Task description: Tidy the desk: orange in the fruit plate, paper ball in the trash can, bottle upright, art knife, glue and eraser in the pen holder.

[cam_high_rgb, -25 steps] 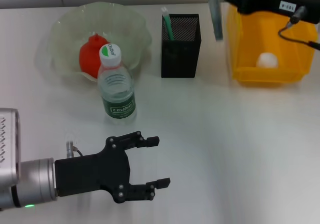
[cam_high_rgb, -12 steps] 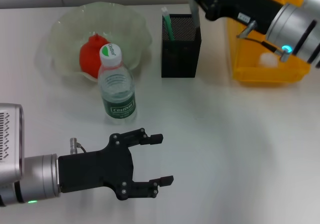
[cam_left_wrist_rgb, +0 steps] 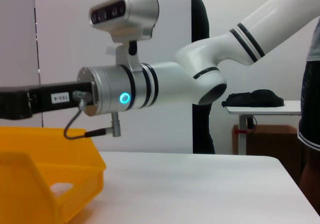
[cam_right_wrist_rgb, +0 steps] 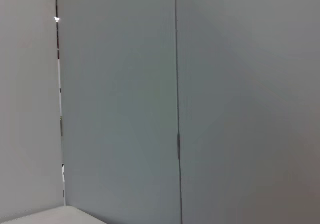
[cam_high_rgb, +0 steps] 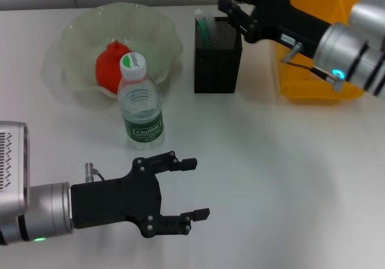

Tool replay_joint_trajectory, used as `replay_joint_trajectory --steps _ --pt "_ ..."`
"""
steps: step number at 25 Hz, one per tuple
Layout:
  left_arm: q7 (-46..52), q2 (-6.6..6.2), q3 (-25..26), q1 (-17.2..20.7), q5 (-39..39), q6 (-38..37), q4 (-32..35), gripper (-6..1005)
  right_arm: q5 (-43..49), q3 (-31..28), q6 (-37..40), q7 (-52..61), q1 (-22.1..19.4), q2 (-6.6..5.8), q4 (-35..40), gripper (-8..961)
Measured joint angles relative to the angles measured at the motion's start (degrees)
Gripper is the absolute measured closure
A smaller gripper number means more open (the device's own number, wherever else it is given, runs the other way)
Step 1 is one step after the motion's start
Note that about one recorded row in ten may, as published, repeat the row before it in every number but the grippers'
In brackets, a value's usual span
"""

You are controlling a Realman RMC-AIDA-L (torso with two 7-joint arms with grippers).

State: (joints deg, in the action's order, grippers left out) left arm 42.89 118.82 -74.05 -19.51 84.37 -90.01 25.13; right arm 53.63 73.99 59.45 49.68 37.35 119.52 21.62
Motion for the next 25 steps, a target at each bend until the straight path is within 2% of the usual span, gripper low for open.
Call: replay_joint_trajectory --steps 1,3,4,6,7,8,9,10,11,12,13,15,16,23,25 --pt "0.0 0.0 0.22 0.0 -0.05 -0.13 0.0 186 0.92 0.5 1.76 3.31 -2.25 -0.3 1.8 758" --pt "0.0 0.0 0.42 0.0 -0.1 -0.36 0.01 186 2.14 0.81 3.11 5.86 -3.69 -0.49 3.5 713" --pt "0.0 0.0 0.42 0.0 -0.1 -0.36 0.01 186 5.66 1.23 6.29 10.92 -7.97 -0.93 7.97 690" --pt "0.12 -0.07 0.51 0.13 -0.12 -0.57 0.39 186 9.71 0.97 10.04 14.49 -13.11 -1.12 12.93 607" --pt "0.12 -0.07 0.51 0.13 -0.12 -0.57 0.39 186 9.71 0.97 10.04 14.49 -13.11 -1.12 12.93 566" --pt "0.22 -0.13 0.62 0.27 -0.12 -0.73 0.54 186 14.27 -0.04 14.92 15.55 -17.89 -1.15 17.23 524" --pt "0.27 -0.19 0.68 0.37 -0.12 -0.83 0.58 186 17.64 -1.04 18.48 15.53 -19.85 -1.19 19.07 483" --pt "0.27 -0.19 0.68 0.37 -0.12 -0.83 0.58 186 17.64 -1.04 18.48 15.53 -19.85 -1.19 19.07 445" --pt "0.43 -0.28 0.74 0.45 -0.12 -0.87 0.6 186 24.27 -3.8 24.2 14.88 -23.46 -1.28 20.64 408" --pt "0.43 -0.28 0.74 0.45 -0.12 -0.87 0.6 186 24.27 -3.8 24.2 14.88 -23.46 -1.28 20.64 370" --pt "0.58 -0.37 0.78 0.51 -0.06 -0.9 0.61 186 32.26 -7.57 30.06 13.21 -24.97 -1.43 20.46 332" --pt "0.64 -0.43 0.81 0.54 0.06 -0.96 0.62 186 35.69 -9.48 32.38 12.22 -25.29 -1.48 20.02 257" --pt "0.7 -0.5 0.82 0.58 0.25 -1.12 0.62 186 41.07 -13.46 36.87 10.03 -25.57 -1.55 18.19 239" --pt "0.78 -0.75 0.89 0.62 0.32 -1.41 0.73 186 43.34 -16.41 39.61 7.27 -25.36 -1.89 14.84 113" --pt "0.79 -0.77 0.91 0.62 0.33 -1.41 0.73 186 43.39 -16.45 39.31 7.24 -25.23 -1.89 14.75 113"
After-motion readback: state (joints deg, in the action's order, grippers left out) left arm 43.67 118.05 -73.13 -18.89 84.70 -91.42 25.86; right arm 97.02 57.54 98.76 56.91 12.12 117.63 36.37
